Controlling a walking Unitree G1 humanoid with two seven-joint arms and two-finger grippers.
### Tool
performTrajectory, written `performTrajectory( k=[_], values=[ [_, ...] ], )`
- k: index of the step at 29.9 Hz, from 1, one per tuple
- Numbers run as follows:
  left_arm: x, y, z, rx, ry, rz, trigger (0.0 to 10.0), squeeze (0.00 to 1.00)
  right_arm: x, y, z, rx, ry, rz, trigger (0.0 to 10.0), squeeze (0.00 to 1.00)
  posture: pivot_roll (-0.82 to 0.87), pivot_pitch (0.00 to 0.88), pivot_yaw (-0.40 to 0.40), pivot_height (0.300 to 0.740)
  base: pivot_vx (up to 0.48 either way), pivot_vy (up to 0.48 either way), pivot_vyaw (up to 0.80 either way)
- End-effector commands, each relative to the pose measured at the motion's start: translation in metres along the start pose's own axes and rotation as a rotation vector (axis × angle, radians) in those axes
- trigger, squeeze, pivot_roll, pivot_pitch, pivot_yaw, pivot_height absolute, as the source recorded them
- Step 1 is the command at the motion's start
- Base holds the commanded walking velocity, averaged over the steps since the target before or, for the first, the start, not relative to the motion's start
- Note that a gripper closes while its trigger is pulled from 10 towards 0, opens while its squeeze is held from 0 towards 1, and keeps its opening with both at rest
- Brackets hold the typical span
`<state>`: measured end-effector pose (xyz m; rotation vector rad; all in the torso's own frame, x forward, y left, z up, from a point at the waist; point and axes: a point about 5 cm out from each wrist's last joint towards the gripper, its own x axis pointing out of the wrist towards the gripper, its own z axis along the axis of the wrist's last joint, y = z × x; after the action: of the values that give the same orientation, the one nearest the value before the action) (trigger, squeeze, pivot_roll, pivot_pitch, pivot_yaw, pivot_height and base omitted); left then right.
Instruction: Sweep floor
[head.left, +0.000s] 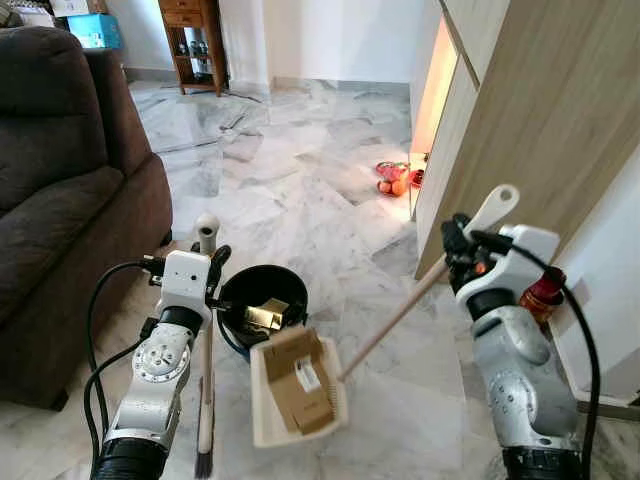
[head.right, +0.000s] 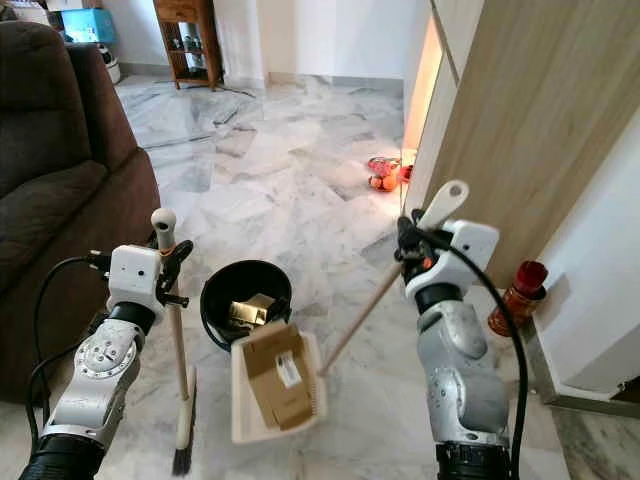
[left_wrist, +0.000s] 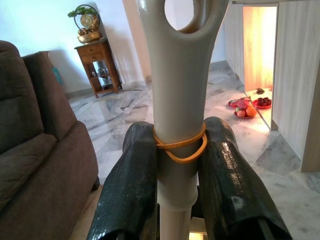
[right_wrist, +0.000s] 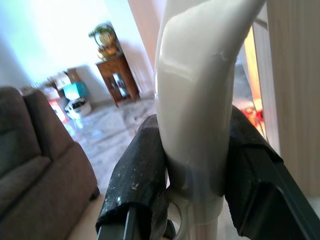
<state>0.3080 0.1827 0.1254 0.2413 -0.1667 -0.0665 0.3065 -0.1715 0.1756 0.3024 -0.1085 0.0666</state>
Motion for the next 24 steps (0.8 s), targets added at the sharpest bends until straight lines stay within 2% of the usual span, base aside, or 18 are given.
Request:
performTrajectory(
  k=[1,9,11,15,24],
  values=[
    [0.004,0.003,0.008,0.030,-0.048,-0.008,10.0,0.00,0.002,0.009,0.030,0.007,-0.101,0.032,10.0,0.00,0.08,0.000,0.020,0.740,0.000,0.000,0.00],
    [0.005,0.001,0.010,0.024,-0.056,-0.011,10.0,0.00,0.006,0.014,0.053,0.009,-0.170,0.041,10.0,0.00,0.08,0.000,0.023,0.740,0.000,0.000,0.00],
    [0.005,0.002,0.010,0.024,-0.056,-0.006,10.0,0.00,0.009,0.021,0.062,0.030,-0.206,0.050,10.0,0.00,0.08,0.000,0.024,0.740,0.000,0.000,0.00],
    [0.005,0.002,0.011,0.025,-0.061,0.002,10.0,0.00,0.011,0.029,0.064,0.048,-0.209,0.066,10.0,0.00,0.08,0.000,0.021,0.740,0.000,0.000,0.00],
    [0.004,0.003,0.010,0.022,-0.058,0.013,10.0,0.00,0.017,0.040,0.064,0.085,-0.215,0.076,10.0,0.00,0.09,0.000,0.016,0.740,0.327,0.000,0.00]
  ],
)
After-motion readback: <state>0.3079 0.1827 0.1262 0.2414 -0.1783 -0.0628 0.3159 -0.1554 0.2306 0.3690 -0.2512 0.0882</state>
